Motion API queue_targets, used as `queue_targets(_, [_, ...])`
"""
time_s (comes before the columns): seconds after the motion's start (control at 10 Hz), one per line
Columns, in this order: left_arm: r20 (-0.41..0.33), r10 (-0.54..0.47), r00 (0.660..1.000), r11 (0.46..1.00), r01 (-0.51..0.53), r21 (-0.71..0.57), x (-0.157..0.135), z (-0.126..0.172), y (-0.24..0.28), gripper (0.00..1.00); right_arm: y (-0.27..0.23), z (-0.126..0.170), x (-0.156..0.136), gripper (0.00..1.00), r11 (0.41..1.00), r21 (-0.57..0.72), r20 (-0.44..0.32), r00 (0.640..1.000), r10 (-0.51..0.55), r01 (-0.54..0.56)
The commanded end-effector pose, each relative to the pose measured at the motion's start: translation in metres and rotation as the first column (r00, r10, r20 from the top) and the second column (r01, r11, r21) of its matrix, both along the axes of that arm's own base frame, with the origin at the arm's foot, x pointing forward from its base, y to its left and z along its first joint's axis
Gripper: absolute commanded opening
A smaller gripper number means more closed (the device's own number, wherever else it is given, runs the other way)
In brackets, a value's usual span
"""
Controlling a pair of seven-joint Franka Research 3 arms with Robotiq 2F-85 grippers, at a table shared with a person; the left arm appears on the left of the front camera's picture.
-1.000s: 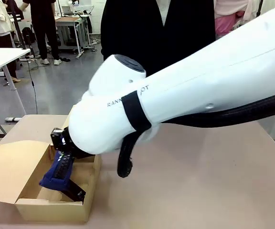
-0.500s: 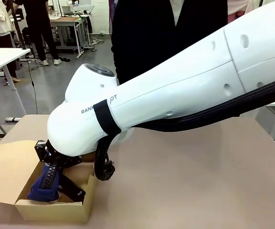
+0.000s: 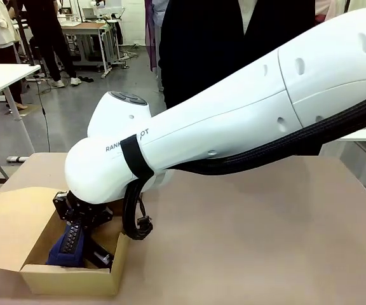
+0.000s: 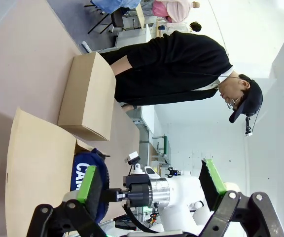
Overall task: Place items inside the box.
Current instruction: Pick up a Pencil pouch or Stapler and place it inside the Mailer Box closest to the robot.
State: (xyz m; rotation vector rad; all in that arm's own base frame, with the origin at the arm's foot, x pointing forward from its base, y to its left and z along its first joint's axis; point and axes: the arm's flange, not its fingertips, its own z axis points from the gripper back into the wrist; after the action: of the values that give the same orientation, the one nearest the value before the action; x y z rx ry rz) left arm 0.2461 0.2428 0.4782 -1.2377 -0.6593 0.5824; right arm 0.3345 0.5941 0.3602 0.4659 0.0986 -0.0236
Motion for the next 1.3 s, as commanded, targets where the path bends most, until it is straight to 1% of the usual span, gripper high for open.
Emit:
queue_targets(0.0, [0.030,0.000,1.000,1.000,0.000,-0.005,0.000,0.001,0.000,1.00,0.010,-0.002,0.002,0.06,1.000,-0.006,-0.033,0.999,-0.005,0.005])
queue_targets(0.4, [0.030,0.000,1.000,1.000,0.000,-0.005,0.000,0.001,0.000,1.00,0.004,-0.003,0.004,0.06,0.997,0.070,-0.069,0.997,0.040,-0.035])
queue_targets(0.5, [0.030,0.000,1.000,1.000,0.000,-0.005,0.000,0.001,0.000,1.00,0.003,-0.004,0.005,0.06,0.997,0.073,-0.066,0.997,0.035,-0.030])
queue_targets(0.6, [0.030,0.000,1.000,1.000,0.000,-0.005,0.000,0.001,0.000,1.00,0.001,-0.004,0.005,0.28,0.996,0.085,-0.067,0.997,0.033,-0.027])
queue_targets(0.7, [0.030,0.000,1.000,1.000,0.000,-0.005,0.000,0.001,0.000,1.00,0.000,-0.004,0.005,0.64,0.996,0.085,-0.066,0.997,0.037,-0.032])
queue_targets(0.8, [0.030,0.000,1.000,1.000,0.000,-0.005,0.000,0.001,0.000,1.00,-0.002,-0.003,0.005,0.85,0.996,0.089,-0.068,0.997,0.035,-0.028])
queue_targets(0.9, [0.030,0.000,1.000,1.000,0.000,-0.005,0.000,0.001,0.000,1.00,-0.006,-0.003,0.006,1.00,0.996,0.093,-0.067,0.997,0.025,-0.018])
queue_targets(1.1, [0.030,0.000,1.000,1.000,0.000,-0.005,0.000,0.001,0.000,1.00,-0.018,0.000,0.007,1.00,0.994,0.108,-0.060,0.998,-0.007,0.013])
queue_targets(1.2, [0.030,0.000,1.000,1.000,0.000,-0.005,0.000,0.001,0.000,1.00,-0.026,0.002,0.007,0.97,0.992,0.124,-0.062,0.998,-0.020,0.028])
